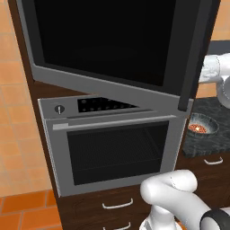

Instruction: Open the microwave, place the bowl with waffle inside the microwave, then close the microwave door and turn it on.

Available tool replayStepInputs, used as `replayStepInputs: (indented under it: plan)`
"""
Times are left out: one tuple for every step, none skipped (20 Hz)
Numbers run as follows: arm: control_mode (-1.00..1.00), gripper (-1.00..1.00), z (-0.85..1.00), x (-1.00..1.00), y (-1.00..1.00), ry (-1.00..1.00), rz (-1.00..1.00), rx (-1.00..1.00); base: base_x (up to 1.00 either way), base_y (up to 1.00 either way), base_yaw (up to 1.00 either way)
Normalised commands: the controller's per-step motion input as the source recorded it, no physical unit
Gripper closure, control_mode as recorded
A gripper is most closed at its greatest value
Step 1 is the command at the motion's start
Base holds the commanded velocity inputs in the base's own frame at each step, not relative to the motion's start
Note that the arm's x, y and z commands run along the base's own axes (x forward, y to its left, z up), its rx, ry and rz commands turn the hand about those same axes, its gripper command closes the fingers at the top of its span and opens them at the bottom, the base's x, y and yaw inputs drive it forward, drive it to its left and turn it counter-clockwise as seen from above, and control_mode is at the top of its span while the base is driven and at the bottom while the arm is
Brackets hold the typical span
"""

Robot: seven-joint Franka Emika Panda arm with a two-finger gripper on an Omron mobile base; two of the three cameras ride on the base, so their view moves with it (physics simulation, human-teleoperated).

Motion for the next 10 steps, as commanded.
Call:
replayStepInputs:
  plan:
    - [-1.0,-1.0,0.0,-0.69,0.61,0.0,0.23,0.0,0.0,0.0,0.0]
    - [-1.0,-1.0,0.0,-0.63,0.69,0.0,0.23,0.0,0.0,0.0,0.0]
    - [-1.0,-1.0,0.0,-0.61,0.69,0.0,0.23,0.0,0.0,0.0,0.0]
    - [-1.0,-1.0,0.0,-0.59,0.76,0.0,0.22,0.0,0.0,0.0,0.0]
    - [-1.0,-1.0,0.0,-0.56,0.87,0.01,0.21,0.0,0.0,0.0,0.0]
    - [-1.0,-1.0,0.0,-0.47,0.89,0.03,0.2,0.0,0.0,0.0,0.0]
    - [-1.0,-1.0,0.0,-0.35,0.95,0.06,0.19,0.0,0.0,0.0,0.0]
    - [-1.0,-1.0,0.0,-0.36,1.0,0.04,0.18,-0.01,0.0,0.0,0.0]
    - [-1.0,-1.0,0.0,-0.32,1.0,0.04,0.18,0.0,0.0,0.0,0.0]
    - [-1.0,-1.0,0.01,-0.35,1.0,0.03,0.17,-0.02,0.0,0.0,0.0]
